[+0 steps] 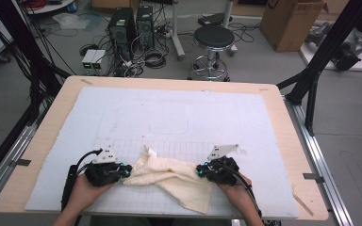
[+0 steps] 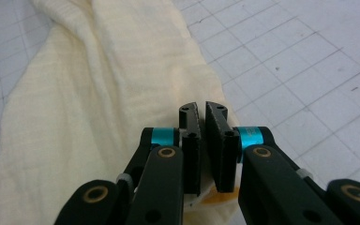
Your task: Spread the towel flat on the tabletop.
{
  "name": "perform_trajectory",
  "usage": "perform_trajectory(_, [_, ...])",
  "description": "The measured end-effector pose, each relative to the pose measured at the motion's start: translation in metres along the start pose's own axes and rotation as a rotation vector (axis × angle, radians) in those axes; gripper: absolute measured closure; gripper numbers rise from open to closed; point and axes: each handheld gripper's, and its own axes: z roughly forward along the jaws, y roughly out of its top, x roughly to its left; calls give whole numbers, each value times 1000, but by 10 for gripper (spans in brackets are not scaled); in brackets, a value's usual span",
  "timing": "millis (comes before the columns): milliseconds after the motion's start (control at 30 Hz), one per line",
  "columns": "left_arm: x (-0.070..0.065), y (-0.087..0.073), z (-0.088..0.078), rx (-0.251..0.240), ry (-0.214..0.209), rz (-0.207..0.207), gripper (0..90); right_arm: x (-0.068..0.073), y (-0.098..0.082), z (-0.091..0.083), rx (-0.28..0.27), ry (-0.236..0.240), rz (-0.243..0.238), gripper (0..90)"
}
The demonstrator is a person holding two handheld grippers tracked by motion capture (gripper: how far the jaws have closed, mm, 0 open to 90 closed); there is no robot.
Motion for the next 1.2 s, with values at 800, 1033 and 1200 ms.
perform_trajectory(800, [30, 50, -3, -218, 96, -98, 864, -15, 31, -35, -161, -124, -8, 857])
perform_trajectory(1033, [81, 130, 36, -265, 314, -126, 809, -81, 80, -25, -160, -314, 82, 794])
perform_trajectory(1200, [94, 135, 47, -246, 241, -166, 687, -116, 84, -14, -153, -292, 208, 664])
